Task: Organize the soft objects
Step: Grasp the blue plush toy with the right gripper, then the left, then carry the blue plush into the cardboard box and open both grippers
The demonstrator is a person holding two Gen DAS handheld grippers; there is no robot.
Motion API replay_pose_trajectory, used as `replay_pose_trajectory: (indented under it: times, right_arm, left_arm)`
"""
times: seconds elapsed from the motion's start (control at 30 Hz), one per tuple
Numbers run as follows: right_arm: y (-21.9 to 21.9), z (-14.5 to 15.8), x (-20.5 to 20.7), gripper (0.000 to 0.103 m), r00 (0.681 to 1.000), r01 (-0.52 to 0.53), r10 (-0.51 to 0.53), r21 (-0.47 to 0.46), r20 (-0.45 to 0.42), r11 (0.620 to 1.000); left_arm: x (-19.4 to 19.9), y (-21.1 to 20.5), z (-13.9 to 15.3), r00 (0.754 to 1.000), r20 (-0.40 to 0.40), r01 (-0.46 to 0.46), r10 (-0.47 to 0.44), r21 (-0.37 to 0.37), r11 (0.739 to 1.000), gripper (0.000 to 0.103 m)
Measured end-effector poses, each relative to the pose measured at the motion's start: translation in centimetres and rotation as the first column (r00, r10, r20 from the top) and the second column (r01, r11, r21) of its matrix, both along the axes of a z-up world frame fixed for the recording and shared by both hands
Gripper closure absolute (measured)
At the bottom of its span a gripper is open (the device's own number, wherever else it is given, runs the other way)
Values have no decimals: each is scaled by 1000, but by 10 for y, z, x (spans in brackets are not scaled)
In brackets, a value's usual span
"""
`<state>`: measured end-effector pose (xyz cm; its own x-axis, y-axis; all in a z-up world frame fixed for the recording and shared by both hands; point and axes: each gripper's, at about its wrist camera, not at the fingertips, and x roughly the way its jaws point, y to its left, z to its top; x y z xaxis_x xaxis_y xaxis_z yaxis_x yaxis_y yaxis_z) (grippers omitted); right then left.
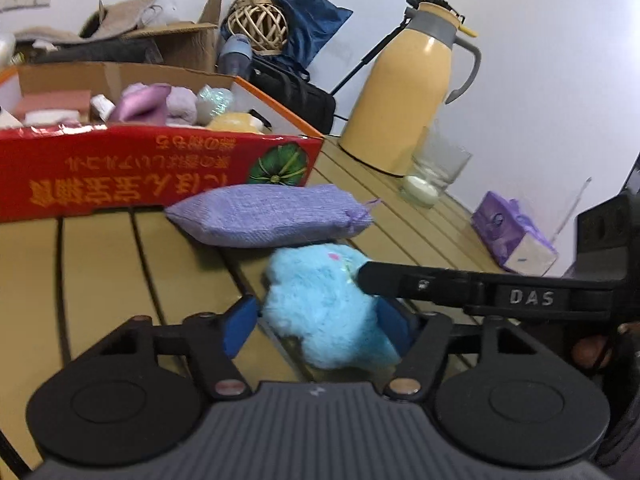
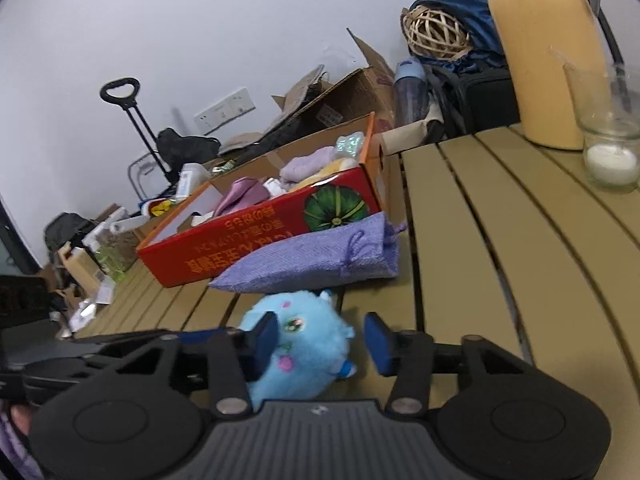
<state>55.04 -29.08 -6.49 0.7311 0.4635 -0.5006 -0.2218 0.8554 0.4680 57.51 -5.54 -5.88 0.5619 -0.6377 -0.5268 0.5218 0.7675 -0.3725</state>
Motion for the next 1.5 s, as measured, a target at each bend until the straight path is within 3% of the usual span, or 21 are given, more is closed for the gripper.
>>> replay_pose_trajectory:
  times: [0.23,0.3,0.6,0.77,0.93,1.07,1.17,1.27,1.3,1.37,1.5]
  right_arm:
    - [-2,-9,6,60,1000,-3,5,63,-27,998]
    - [-4,-10,4,65,1000,-3,6,86,-31,996]
    - [0,7,-22,71,1000,7,-8,101,3,995]
    - [9,56,-22,71,994,-14,-1,136,110,991]
    - [44,116,50,71,982,-71,61,48,176,996]
    - [72,129,145,71,987,-105,98,45,125,993]
    - [95,113,209,70,993,-105,105,4,60,994]
    - [118,76,260,69,995,-91,89,-46,-49,995]
    - [126,63,273,69,990,-106,99,-69,-102,992]
    - [143,36,290,74,976,-118,82,-170,-202,978]
    - [151,37,292,68,971,-162,119,-202,-208,966]
  left_arm:
    - [5,11,-2,999,-44,-32,30,-65,997,63]
    - [7,13,-3,997,-54,-49,45,-70,996,74]
    - [-14,22,10,997,-31,-68,64,-139,988,74]
    - [-19,44,59,993,52,-94,109,-236,967,74]
    - [39,69,110,978,102,-153,180,-229,961,74]
    - [115,94,124,969,62,-221,239,-217,951,74]
    - [172,108,107,958,-3,-284,288,-172,943,75]
    - [214,109,74,937,-70,-347,343,-58,936,74]
    - [221,108,66,931,-74,-360,358,-6,933,74]
    - [223,108,57,934,-67,-349,350,22,937,74]
    - [213,117,59,937,-10,-349,349,32,937,74]
